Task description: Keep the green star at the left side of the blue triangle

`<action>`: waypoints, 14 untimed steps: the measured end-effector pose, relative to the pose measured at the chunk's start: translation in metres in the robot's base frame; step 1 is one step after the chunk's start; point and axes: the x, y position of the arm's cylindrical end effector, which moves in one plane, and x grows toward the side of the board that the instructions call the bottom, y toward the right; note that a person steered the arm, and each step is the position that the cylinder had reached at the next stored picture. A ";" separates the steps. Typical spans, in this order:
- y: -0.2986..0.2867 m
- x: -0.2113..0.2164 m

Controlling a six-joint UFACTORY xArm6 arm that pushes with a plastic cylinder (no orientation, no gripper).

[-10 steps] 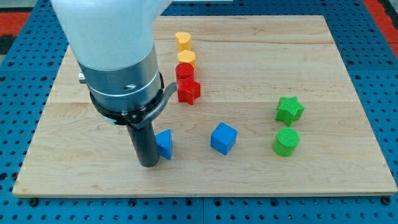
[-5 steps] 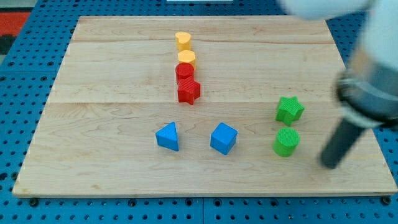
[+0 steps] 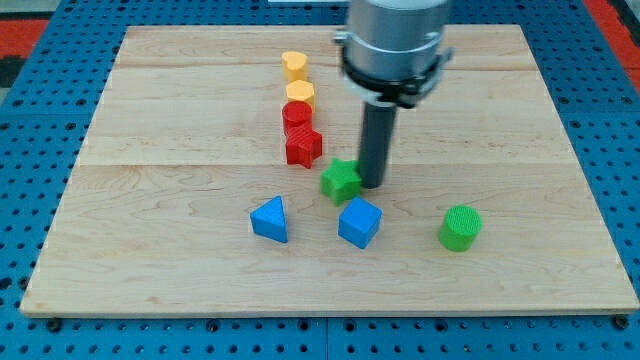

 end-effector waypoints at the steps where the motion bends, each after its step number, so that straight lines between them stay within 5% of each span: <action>1: -0.054 0.000; 6: -0.259 -0.026; 10: -0.180 -0.010; 12: -0.195 -0.006; 13: -0.255 -0.025; 14: -0.231 0.003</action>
